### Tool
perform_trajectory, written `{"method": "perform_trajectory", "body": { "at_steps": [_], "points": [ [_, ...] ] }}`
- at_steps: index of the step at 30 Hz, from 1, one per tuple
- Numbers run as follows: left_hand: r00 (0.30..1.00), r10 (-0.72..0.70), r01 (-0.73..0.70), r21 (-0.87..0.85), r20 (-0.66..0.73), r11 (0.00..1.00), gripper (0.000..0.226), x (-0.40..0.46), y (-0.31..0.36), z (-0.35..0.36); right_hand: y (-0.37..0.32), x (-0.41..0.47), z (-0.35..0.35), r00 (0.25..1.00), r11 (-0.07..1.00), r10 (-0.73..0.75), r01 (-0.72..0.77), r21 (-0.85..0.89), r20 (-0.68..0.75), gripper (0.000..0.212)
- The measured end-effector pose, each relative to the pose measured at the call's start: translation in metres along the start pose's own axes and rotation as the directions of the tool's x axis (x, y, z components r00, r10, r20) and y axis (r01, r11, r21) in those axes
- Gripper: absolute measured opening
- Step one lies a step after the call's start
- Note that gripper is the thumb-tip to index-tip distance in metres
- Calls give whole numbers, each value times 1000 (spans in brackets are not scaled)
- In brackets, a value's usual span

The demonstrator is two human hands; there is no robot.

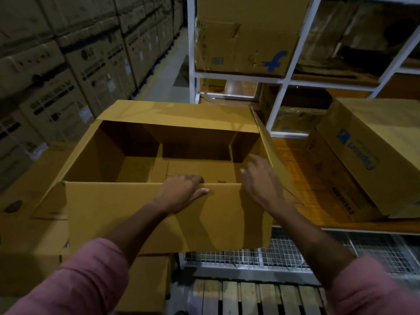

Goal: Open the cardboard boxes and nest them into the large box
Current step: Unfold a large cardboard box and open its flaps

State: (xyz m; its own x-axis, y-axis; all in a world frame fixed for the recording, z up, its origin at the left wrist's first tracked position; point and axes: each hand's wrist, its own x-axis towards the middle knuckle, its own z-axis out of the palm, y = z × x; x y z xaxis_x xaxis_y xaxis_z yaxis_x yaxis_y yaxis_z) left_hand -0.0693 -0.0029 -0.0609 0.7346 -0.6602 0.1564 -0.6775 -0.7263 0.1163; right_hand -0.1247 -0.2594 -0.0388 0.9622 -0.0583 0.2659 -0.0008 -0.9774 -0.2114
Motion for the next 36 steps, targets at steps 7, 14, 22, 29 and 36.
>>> {"method": "perform_trajectory", "body": {
  "at_steps": [7, 14, 22, 29, 36],
  "points": [
    [981, -181, 173, 108, 75, 979, 43, -29, -9, -17, -7, -24, 15, 953, 972, -229, 234, -2, 198, 45],
    [978, -141, 143, 0, 152, 990, 31, -44, 15, -23, -2, -53, 19, 970, 970, -241, 241, -6, 38, 27],
    [972, -145, 146, 11, 183, 989, 32, -58, 34, -23, 5, -75, 12, 963, 963, -267, 268, -28, 25, 24],
    [971, -154, 155, 7, 184, 988, 30, -65, 43, -24, 6, -88, 10, 960, 960, -280, 280, -14, 1, 23],
    [964, -219, 217, 31, 151, 976, 39, -73, 50, -27, 8, -90, 0, 946, 954, -294, 299, -16, 138, 63]
  ]
}}
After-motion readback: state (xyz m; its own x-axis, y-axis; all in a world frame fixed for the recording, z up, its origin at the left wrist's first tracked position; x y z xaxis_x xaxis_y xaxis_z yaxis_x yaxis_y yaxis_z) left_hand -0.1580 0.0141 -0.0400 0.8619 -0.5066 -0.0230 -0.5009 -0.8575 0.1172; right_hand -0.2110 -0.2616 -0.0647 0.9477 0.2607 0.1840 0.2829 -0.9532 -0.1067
